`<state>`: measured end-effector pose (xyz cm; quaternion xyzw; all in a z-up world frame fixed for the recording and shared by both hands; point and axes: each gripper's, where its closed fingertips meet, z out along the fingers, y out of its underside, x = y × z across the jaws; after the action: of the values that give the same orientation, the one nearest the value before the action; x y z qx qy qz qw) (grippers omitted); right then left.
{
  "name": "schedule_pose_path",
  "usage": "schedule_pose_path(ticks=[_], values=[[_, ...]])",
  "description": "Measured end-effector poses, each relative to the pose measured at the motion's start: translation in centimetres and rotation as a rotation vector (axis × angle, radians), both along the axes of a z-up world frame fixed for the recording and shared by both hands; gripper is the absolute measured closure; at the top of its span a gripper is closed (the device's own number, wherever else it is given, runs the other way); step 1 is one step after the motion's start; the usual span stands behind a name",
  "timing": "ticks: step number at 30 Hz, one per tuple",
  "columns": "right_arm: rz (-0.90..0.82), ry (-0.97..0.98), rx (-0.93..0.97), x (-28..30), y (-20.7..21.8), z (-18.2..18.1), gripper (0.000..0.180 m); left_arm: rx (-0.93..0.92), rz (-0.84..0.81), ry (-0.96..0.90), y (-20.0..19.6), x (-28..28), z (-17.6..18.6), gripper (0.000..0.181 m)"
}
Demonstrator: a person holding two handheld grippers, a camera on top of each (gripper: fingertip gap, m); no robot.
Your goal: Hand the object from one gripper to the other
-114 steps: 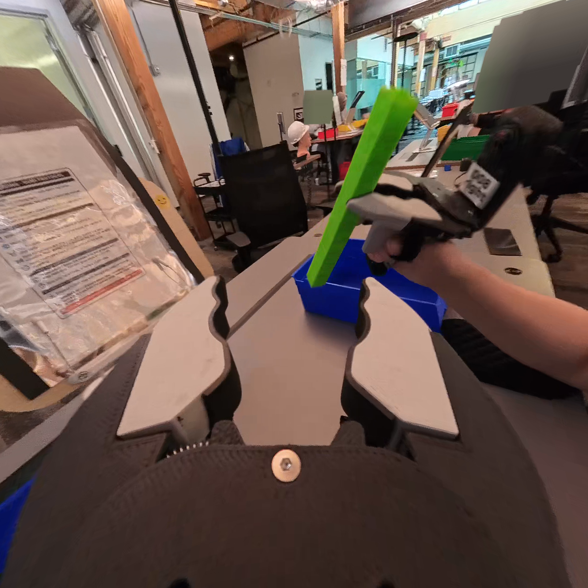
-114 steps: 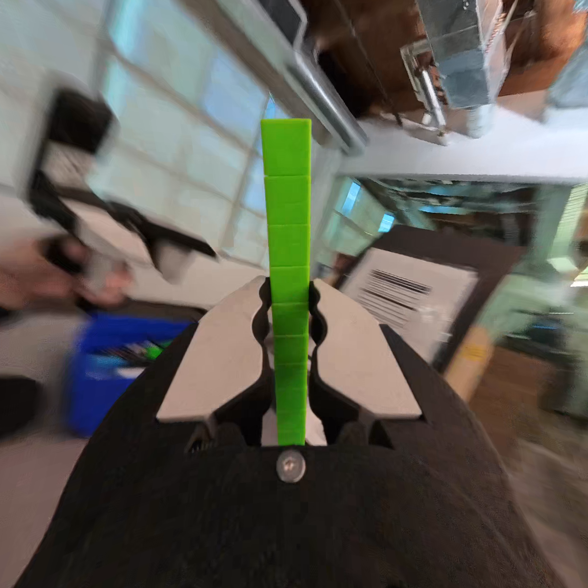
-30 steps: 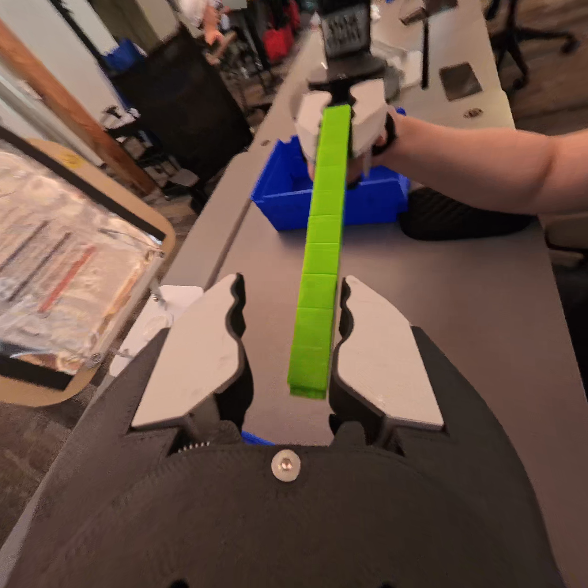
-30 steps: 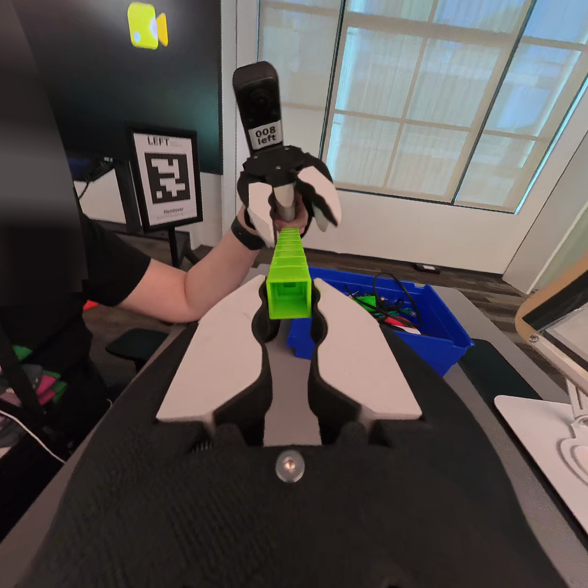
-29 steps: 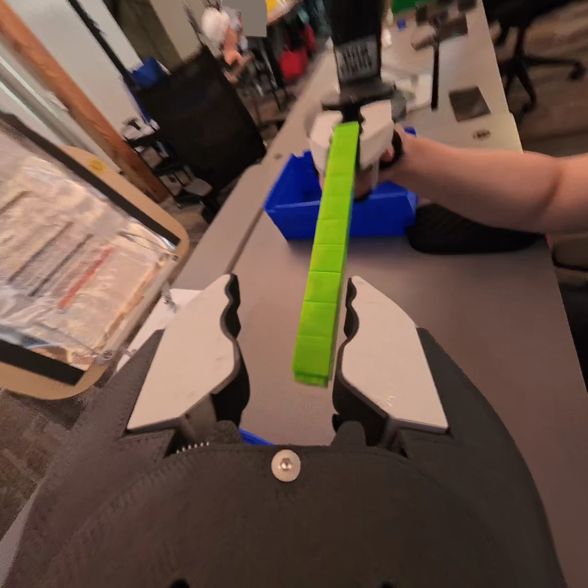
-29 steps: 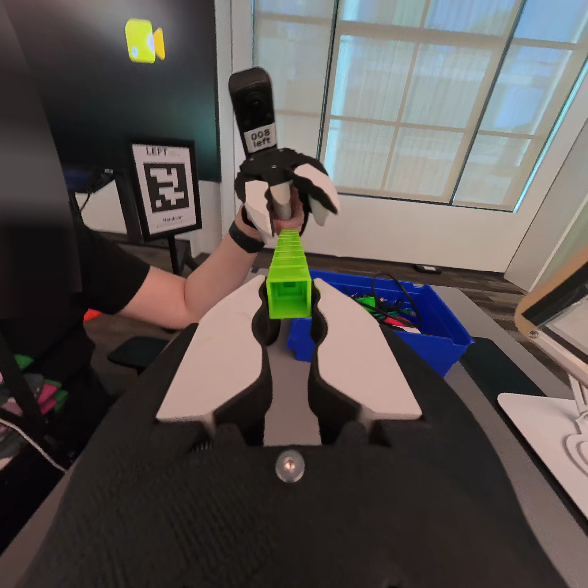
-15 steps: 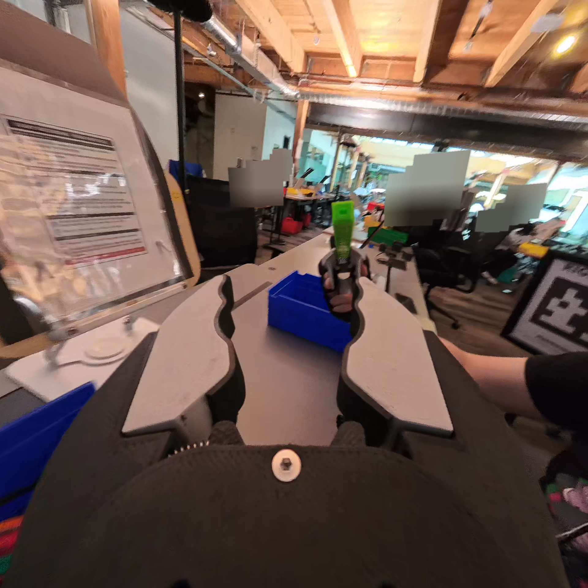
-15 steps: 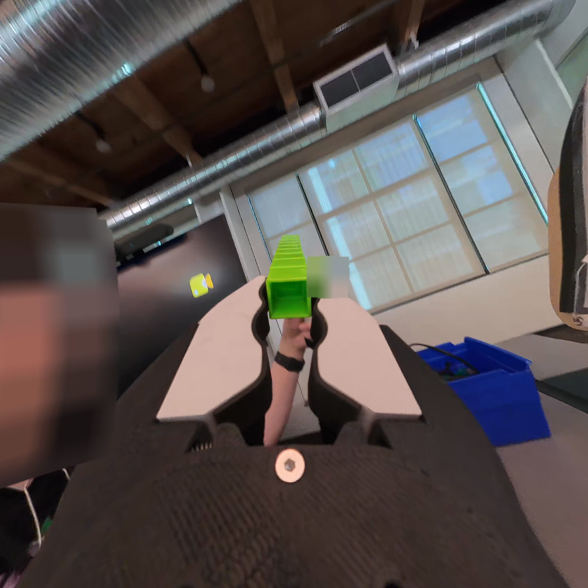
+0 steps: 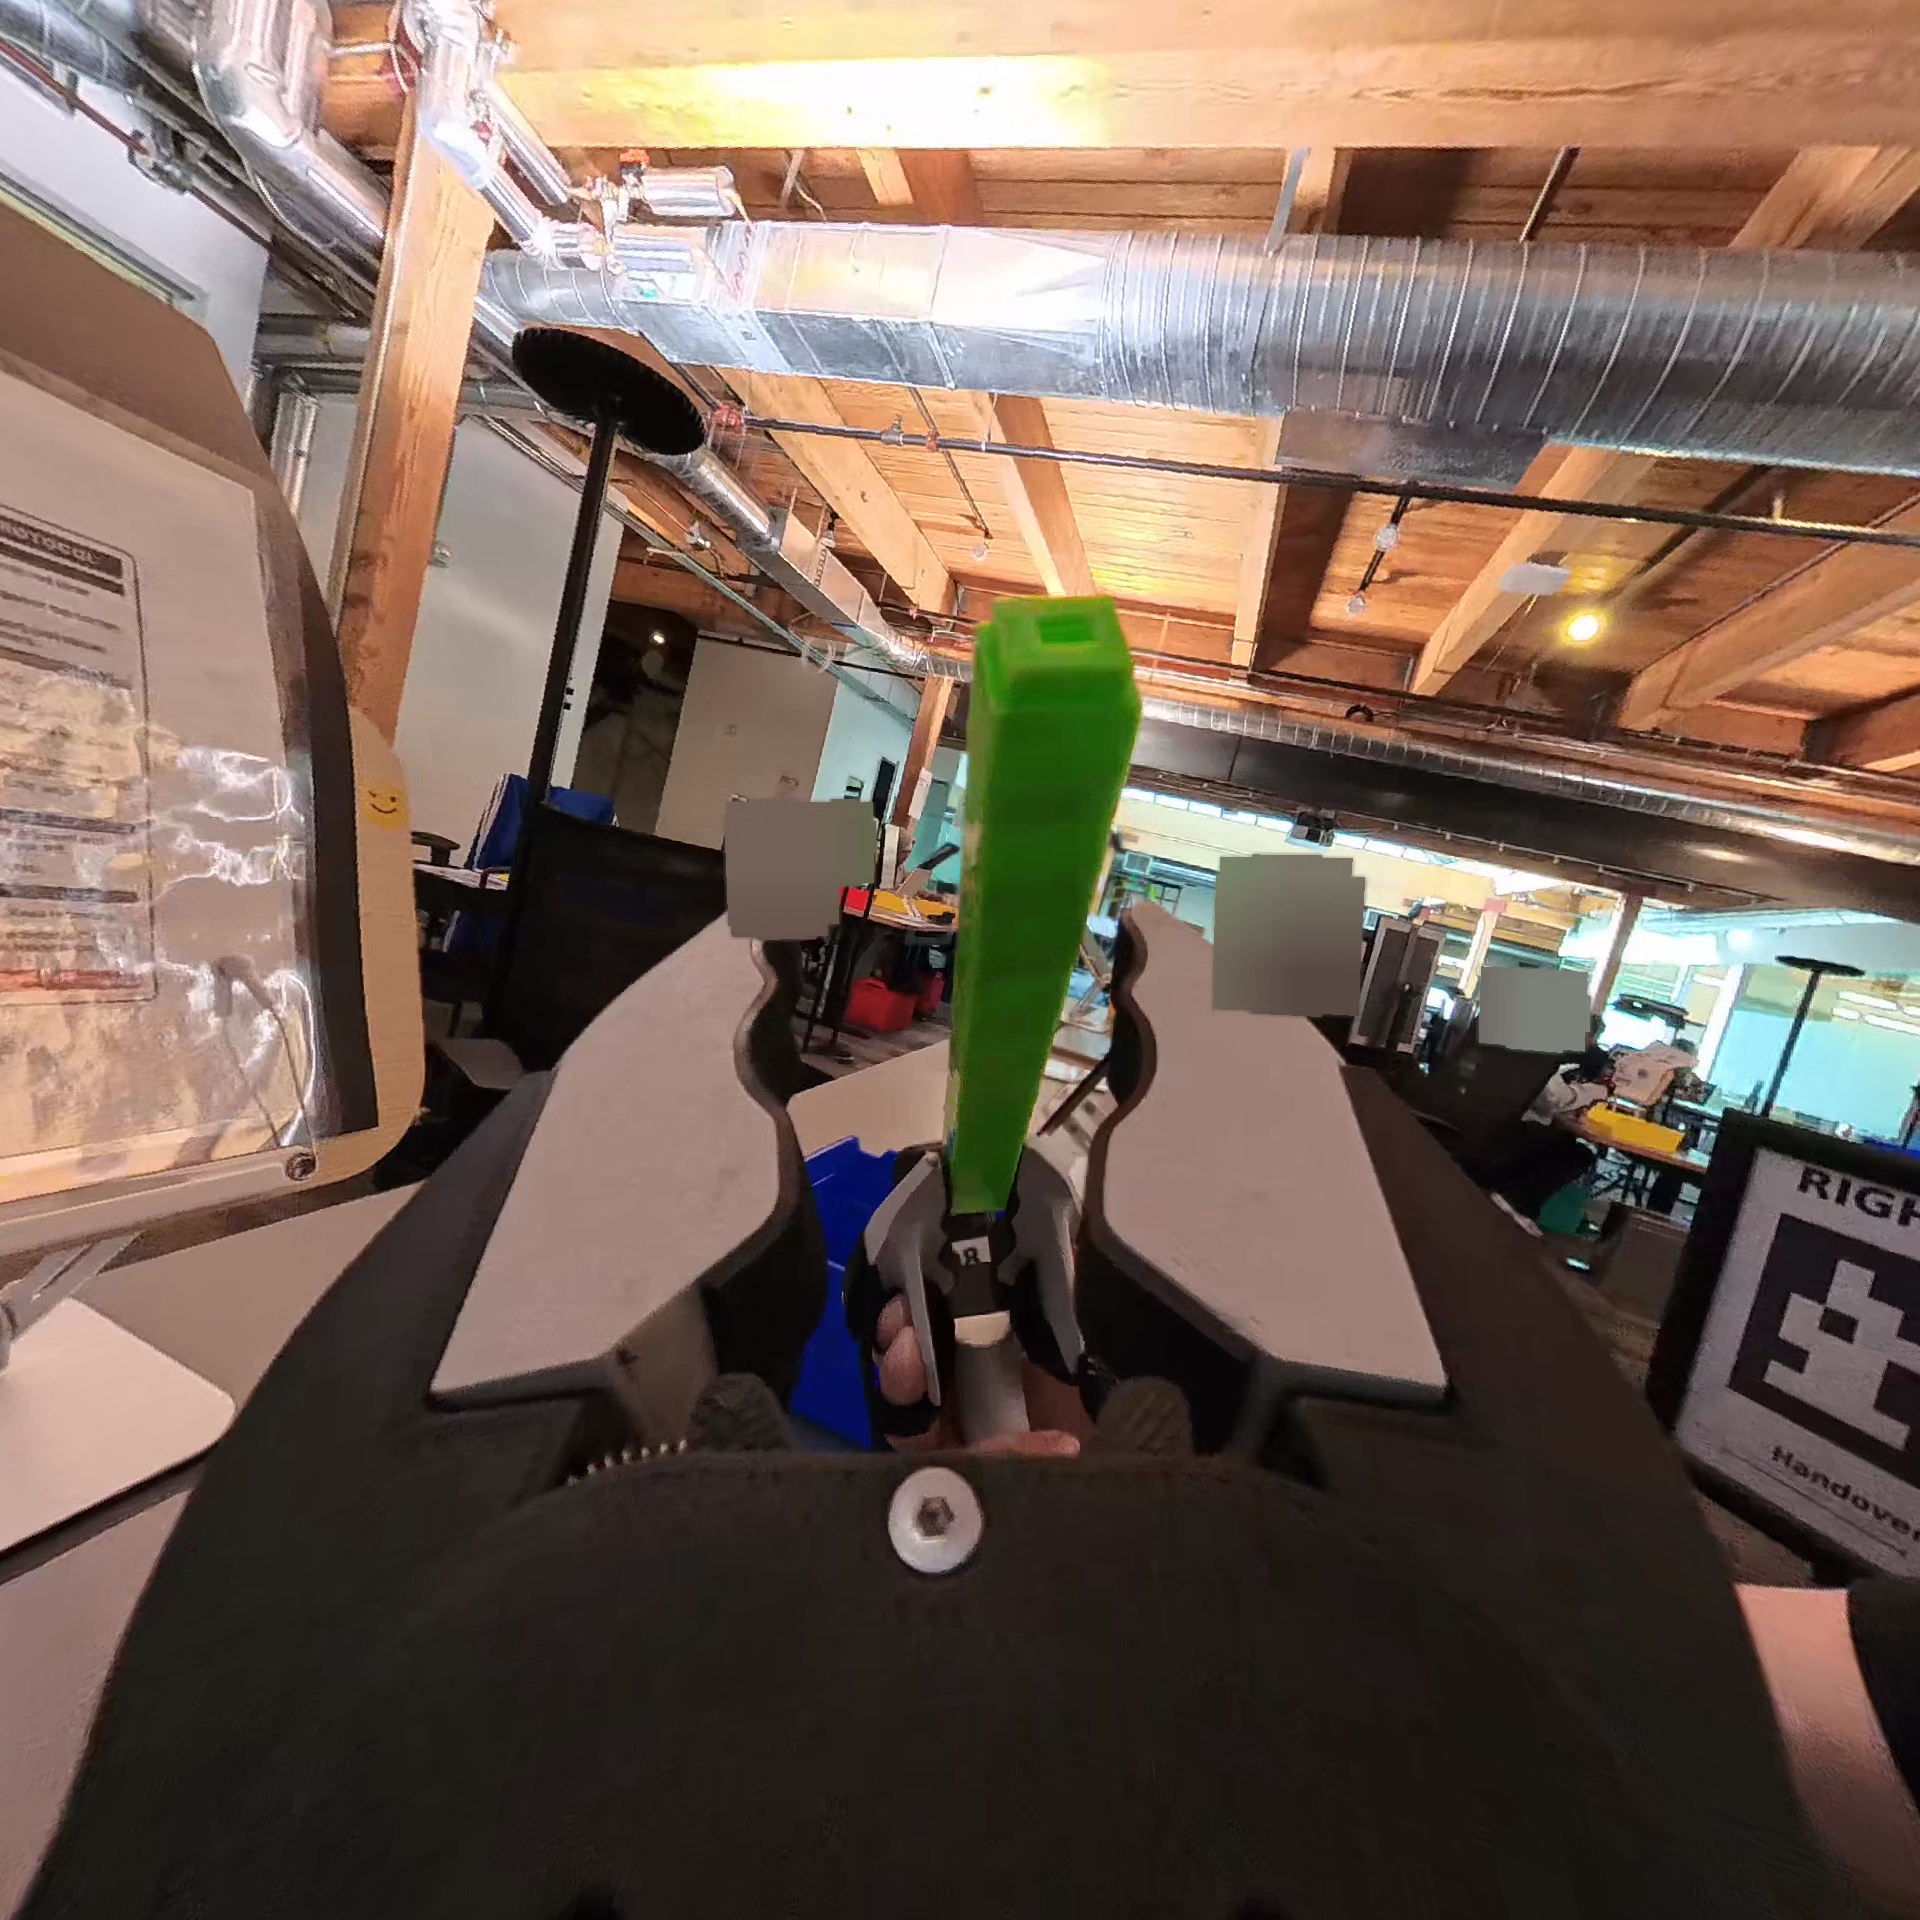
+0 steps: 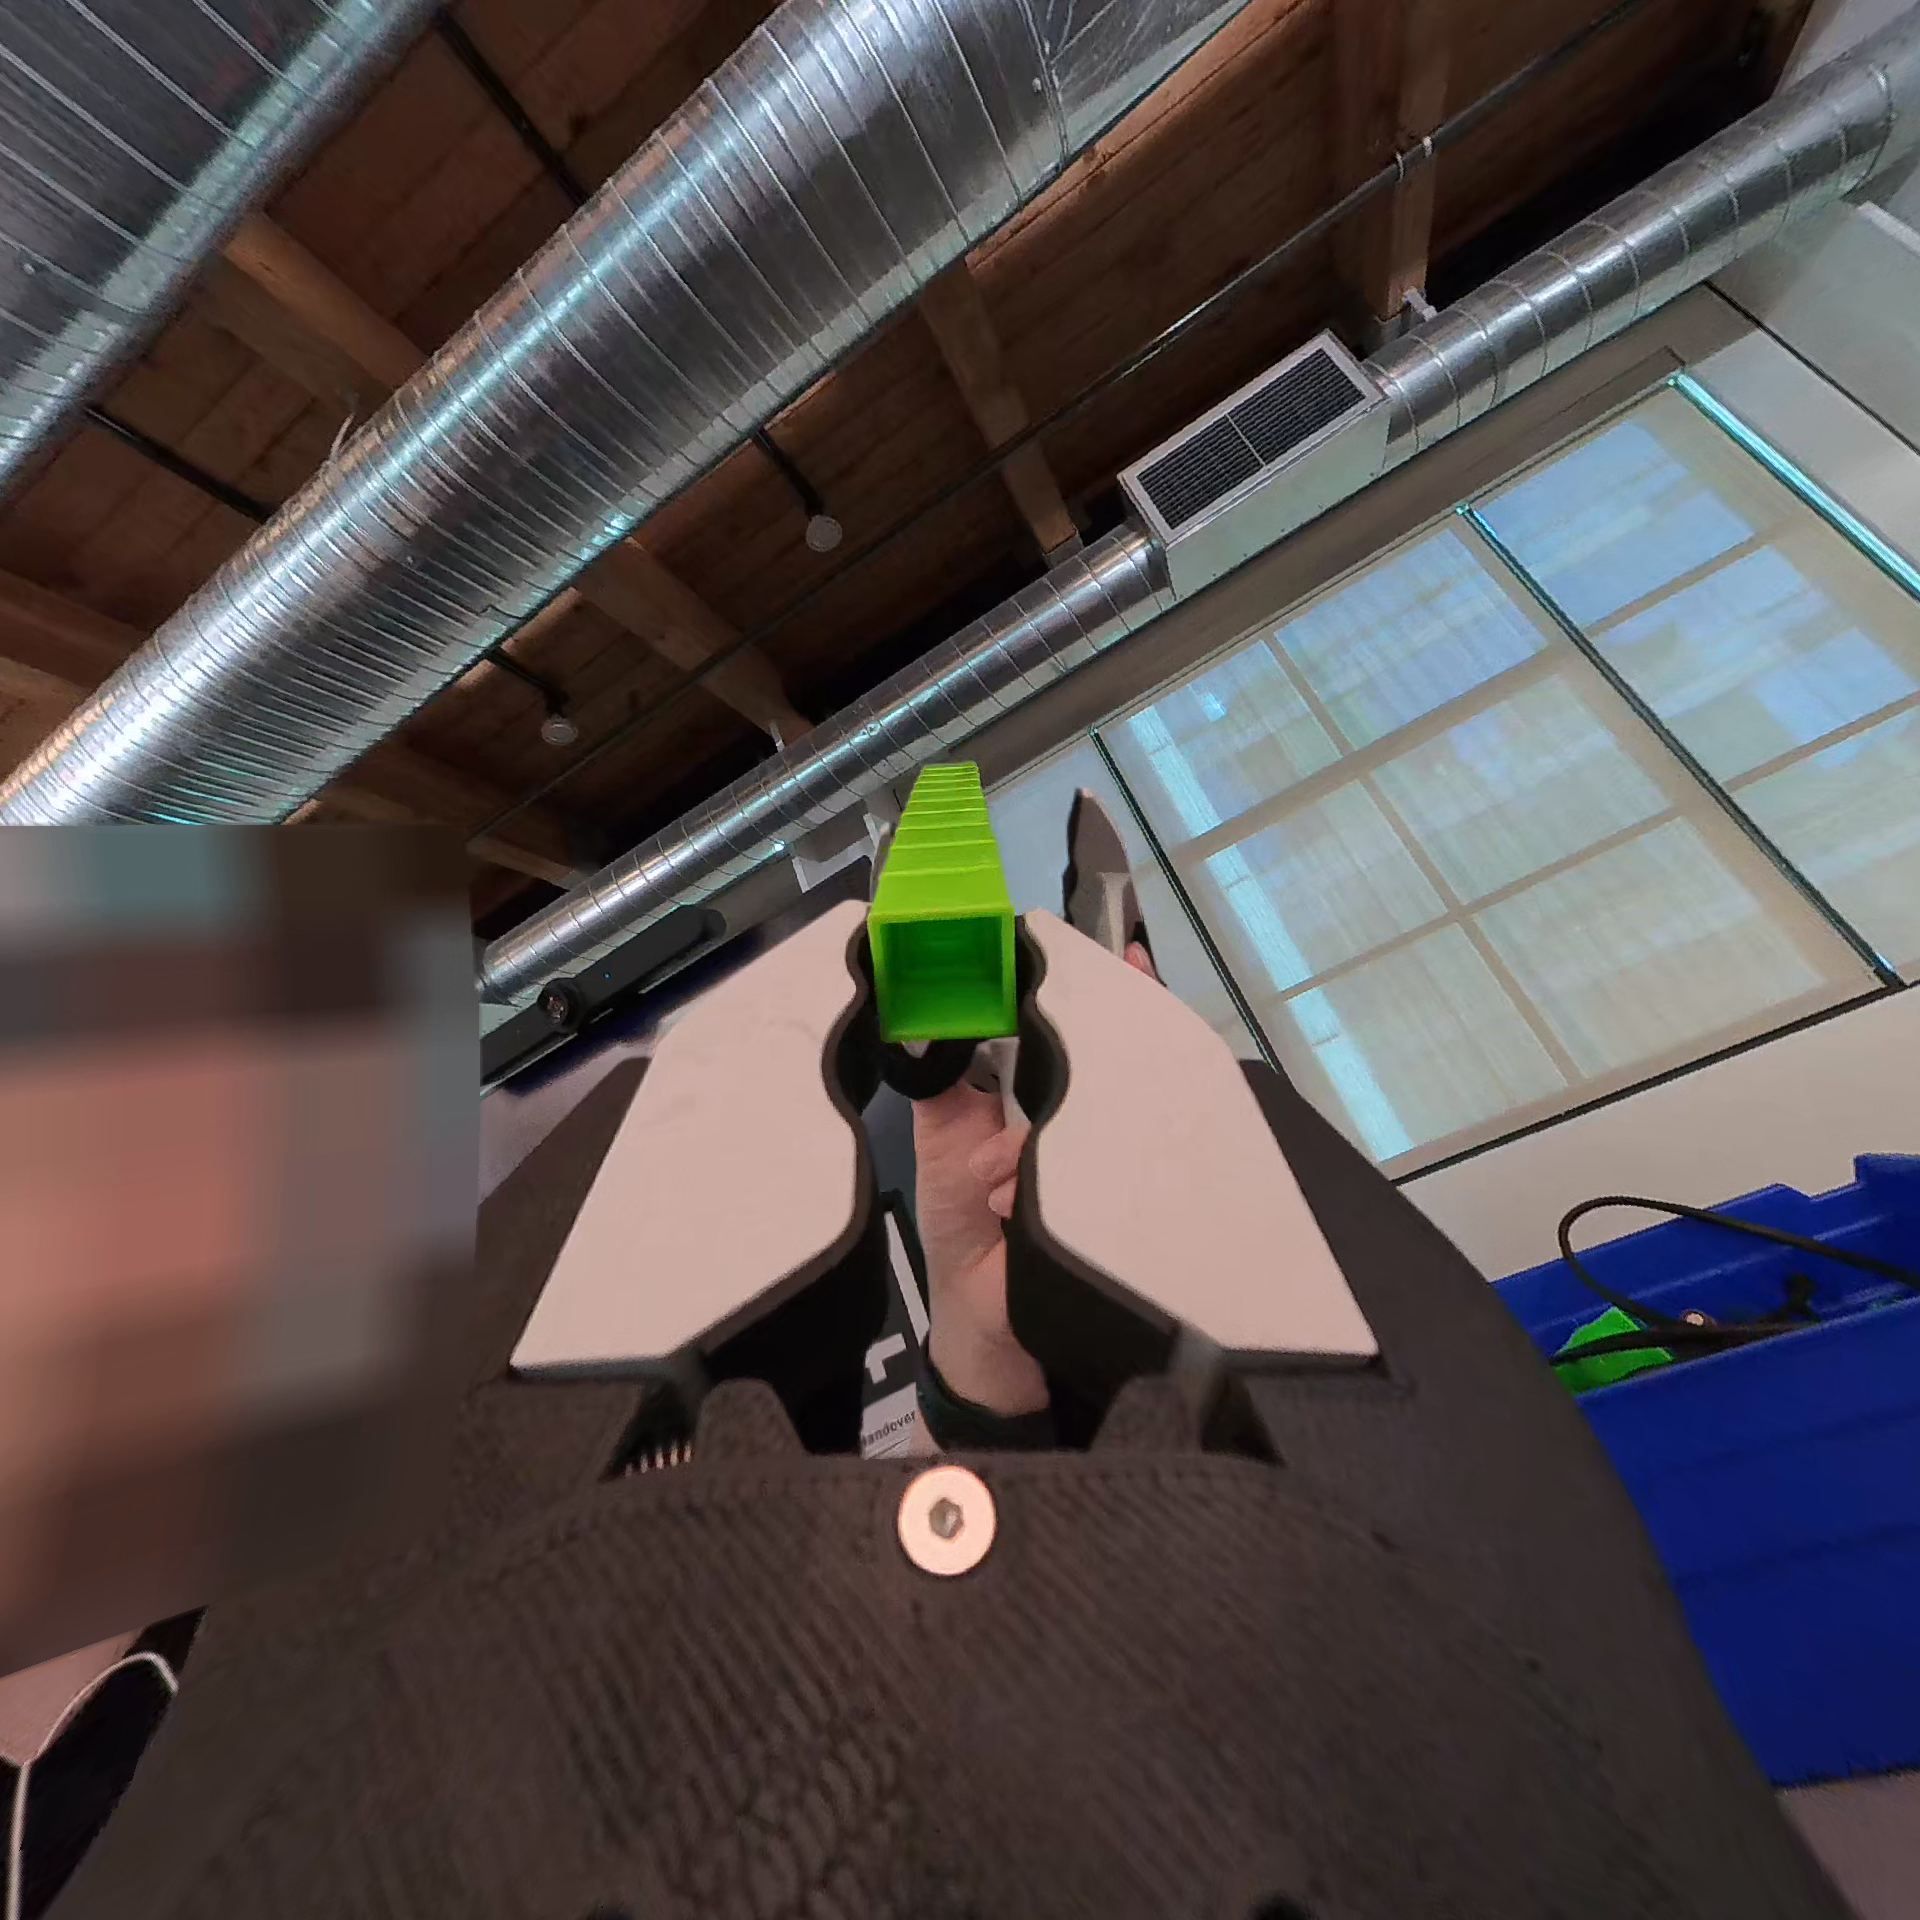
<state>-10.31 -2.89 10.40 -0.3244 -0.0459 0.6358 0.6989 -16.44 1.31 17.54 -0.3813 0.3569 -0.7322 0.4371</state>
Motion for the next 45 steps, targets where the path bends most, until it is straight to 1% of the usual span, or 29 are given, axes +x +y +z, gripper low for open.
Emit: schedule_pose_path(ticks=[3, 4, 5, 6, 11, 13, 14, 16, 18, 21, 23, 25, 29, 33, 36, 38, 40, 43, 45], values=[[-0.002, 0.006, -0.007, -0.3, 0.3, -0.4, 0.157, 0.009, 0.038, -0.035, 0.4, -0.1, 0.0, 0.133], [-0.013, 0.004, -0.018, -0.4, 0.5, -0.6, 0.157, 0.020, 0.045, -0.052, 0.5, -0.2, 0.0, 0.142], [-0.019, -0.008, -0.031, -0.6, 0.8, -1.0, 0.157, 0.031, 0.051, -0.069, 0.5, -0.4, 0.0, 0.155], [-0.014, -0.030, -0.048, -0.9, 1.1, -1.4, 0.157, 0.035, 0.063, -0.077, 0.8, -0.4, 0.0, 0.157], [-0.036, -0.094, -0.030, -2.1, 1.3, -2.1, 0.155, 0.073, 0.060, -0.017, 1.3, -0.6, -0.2, 0.158], [-0.101, -0.117, -0.049, -2.4, 1.9, -2.7, 0.130, 0.077, 0.101, -0.040, 2.4, -1.8, 0.9, 0.158], [-0.126, -0.134, -0.070, -2.4, 2.3, -3.1, 0.123, 0.077, 0.139, -0.058, 3.4, -2.9, 1.6, 0.159], [-0.152, -0.190, -0.105, -2.7, 3.0, -4.1, 0.119, 0.092, 0.230, -0.099, 5.5, -5.7, 3.3, 0.159], [-0.174, -0.233, -0.133, -2.6, 3.7, -4.8, 0.118, 0.115, 0.330, -0.130, 7.6, -8.9, 4.7, 0.159], [-0.216, -0.259, -0.153, -2.0, 4.2, -5.2, 0.118, 0.103, 0.405, -0.195, 9.7, -13.5, 6.3, 0.159], [-0.259, -0.290, -0.156, -1.6, 4.3, -5.1, 0.119, 0.091, 0.430, -0.223, 10.6, -15.6, 6.8, 0.159], [-0.336, -0.364, -0.149, -1.2, 4.4, -4.6, 0.121, 0.113, 0.461, -0.214, 10.9, -16.4, 6.9, 0.159], [-0.588, -0.559, -0.083, -0.3, 3.0, -1.1, 0.128, 0.270, 0.573, -0.122, 9.9, -14.8, 6.4, 0.159], [-0.845, -0.760, 0.002, -1.0, 0.6, 3.3, 0.133, 0.457, 0.680, -0.021, 7.5, -10.2, 5.1, 0.159], [-1.034, -0.983, 0.077, -3.2, -0.7, 5.0, 0.135, 0.557, 0.639, 0.000, 3.8, -5.4, 3.2, 0.158], [-1.129, -1.088, 0.119, -5.0, -1.5, 5.8, 0.139, 0.658, 0.638, 0.054, 1.5, -2.3, 1.3, 0.158], [-1.209, -1.160, 0.134, -6.4, -2.0, 6.1, 0.140, 0.772, 0.686, 0.103, 0.0, -0.1, -0.3, 0.159], [-1.292, -1.199, 0.144, -7.8, -2.4, 6.3, 0.140, 0.889, 0.748, 0.143, -1.6, 1.8, -2.1, 0.159], [-1.334, -1.211, 0.136, -8.1, -2.2, 6.1, 0.140, 0.928, 0.769, 0.154, -2.4, 2.5, -2.7, 0.159]])
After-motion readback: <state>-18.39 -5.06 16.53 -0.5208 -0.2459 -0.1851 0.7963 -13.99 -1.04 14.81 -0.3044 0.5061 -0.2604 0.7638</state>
